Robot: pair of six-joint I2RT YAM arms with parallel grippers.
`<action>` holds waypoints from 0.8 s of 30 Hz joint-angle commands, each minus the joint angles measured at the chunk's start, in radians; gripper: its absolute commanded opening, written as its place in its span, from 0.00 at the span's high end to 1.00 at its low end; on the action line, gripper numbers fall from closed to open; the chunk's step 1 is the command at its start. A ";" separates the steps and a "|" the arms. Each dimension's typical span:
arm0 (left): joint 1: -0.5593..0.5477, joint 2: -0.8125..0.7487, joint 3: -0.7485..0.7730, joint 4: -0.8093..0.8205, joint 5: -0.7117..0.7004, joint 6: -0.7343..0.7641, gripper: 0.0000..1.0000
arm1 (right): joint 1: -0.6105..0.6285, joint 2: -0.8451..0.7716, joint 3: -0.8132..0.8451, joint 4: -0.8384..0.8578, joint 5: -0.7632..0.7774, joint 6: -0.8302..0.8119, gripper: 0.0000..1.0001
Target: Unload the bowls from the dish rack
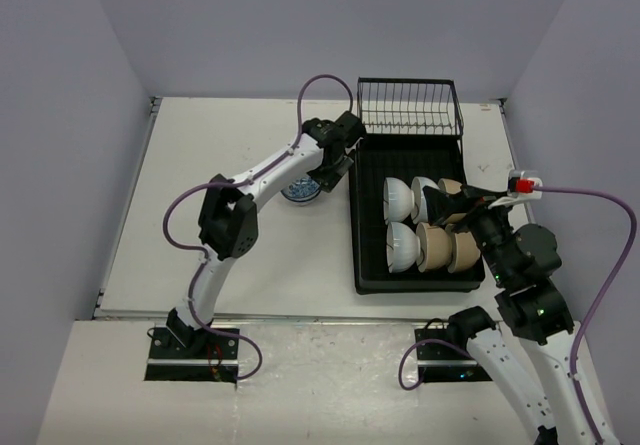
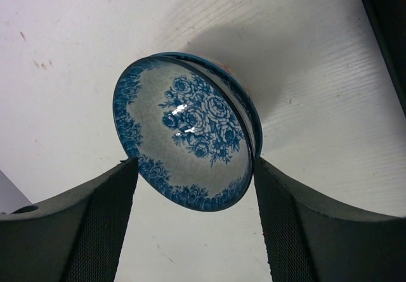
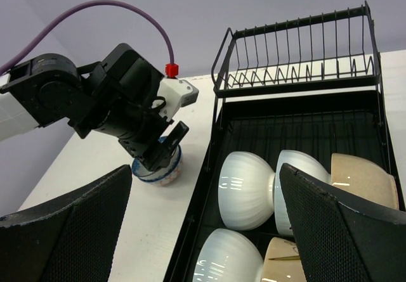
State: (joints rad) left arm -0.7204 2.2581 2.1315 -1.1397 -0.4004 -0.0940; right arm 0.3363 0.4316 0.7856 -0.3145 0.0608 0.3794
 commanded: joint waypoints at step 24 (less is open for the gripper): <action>0.013 -0.100 -0.140 0.126 0.015 -0.021 0.25 | 0.000 -0.001 0.033 0.020 -0.010 -0.019 0.01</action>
State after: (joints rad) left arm -0.7128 2.1822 2.0102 -1.0561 -0.4026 -0.1047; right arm 0.3363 0.4316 0.7856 -0.3145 0.0601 0.3786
